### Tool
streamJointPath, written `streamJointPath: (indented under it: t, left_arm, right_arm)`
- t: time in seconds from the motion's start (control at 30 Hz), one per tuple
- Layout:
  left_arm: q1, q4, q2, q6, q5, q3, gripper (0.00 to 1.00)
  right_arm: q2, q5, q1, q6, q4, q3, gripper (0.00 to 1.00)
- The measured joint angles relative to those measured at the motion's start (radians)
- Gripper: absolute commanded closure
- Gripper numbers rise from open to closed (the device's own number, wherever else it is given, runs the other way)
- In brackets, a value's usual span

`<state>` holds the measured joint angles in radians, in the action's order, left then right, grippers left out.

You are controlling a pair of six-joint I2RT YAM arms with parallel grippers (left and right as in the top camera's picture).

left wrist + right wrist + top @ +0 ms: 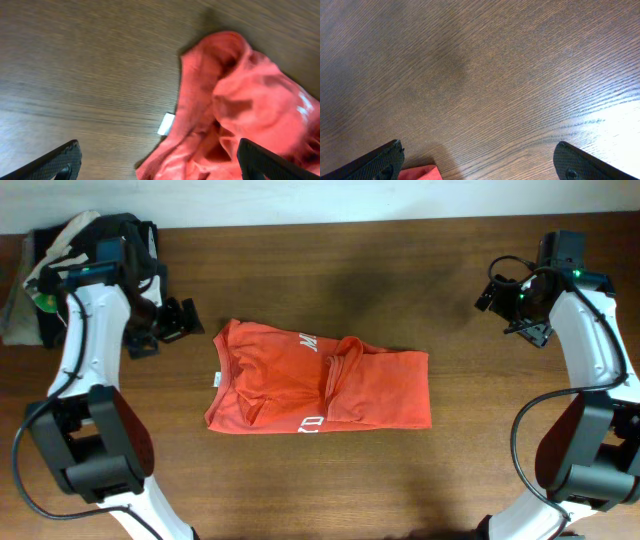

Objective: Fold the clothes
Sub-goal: 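Release the left gripper and move it to the bundle's left edge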

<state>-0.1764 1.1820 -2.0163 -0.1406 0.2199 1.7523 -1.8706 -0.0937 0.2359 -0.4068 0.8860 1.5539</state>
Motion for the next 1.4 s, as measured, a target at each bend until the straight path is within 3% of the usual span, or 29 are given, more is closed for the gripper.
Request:
streamJointPath:
  t: [0.33, 0.57, 0.9, 1.4]
  left_arm:
    - [-0.053, 0.041, -0.055, 0.153, 0.142, 0.0, 0.01]
    - [-0.052, 0.089, -0.217, 0.224, 0.253, 0.0, 0.01]
    - [-0.052, 0.097, -0.262, 0.25, 0.193, -0.001, 0.01]
    - [-0.052, 0.097, -0.261, 0.283, 0.248, -0.021, 0.01]
  right_arm:
    - [0.0, 0.0, 0.0, 0.0, 0.0, 0.0, 0.01]
    - [0.0, 0.0, 0.0, 0.0, 0.0, 0.0, 0.01]
    - [0.0, 0.0, 0.0, 0.0, 0.0, 0.0, 0.01]
    - [0.0, 0.0, 0.0, 0.0, -0.001, 0.0, 0.01]
